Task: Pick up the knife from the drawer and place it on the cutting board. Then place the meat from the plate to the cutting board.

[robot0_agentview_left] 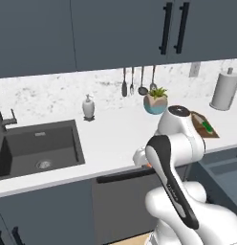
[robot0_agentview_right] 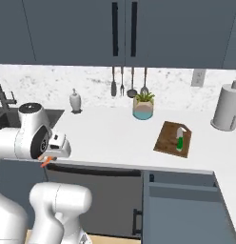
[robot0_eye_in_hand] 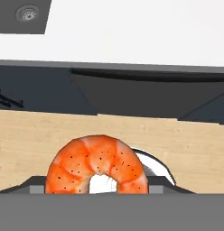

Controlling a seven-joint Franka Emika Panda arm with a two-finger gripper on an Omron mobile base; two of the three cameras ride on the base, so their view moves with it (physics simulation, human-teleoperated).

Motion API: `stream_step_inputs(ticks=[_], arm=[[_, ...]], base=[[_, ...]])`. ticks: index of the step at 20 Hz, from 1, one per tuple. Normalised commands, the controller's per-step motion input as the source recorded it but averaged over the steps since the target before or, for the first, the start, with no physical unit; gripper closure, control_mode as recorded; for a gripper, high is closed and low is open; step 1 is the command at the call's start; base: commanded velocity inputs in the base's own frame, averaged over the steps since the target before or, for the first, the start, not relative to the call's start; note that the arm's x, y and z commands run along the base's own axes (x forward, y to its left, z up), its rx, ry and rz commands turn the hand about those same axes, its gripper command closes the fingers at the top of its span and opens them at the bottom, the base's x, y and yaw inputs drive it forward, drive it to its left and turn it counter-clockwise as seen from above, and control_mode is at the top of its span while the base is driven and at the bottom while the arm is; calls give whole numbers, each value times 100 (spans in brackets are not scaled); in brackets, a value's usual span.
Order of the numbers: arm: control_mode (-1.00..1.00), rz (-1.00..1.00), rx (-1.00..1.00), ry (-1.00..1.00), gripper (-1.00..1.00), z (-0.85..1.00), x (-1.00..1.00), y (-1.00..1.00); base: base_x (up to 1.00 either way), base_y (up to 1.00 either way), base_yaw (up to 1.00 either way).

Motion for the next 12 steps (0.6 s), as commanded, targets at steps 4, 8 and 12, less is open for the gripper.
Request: stream_step_inputs(ticks=[4, 8, 12], arm=[[100, 0, 0, 0, 100, 0, 0, 0], [100, 0, 0, 0, 100, 0, 0, 0], [100, 0, 0, 0, 100, 0, 0, 0]], base=[[62, -17, -10], [50, -39, -27], [40, -69, -35]])
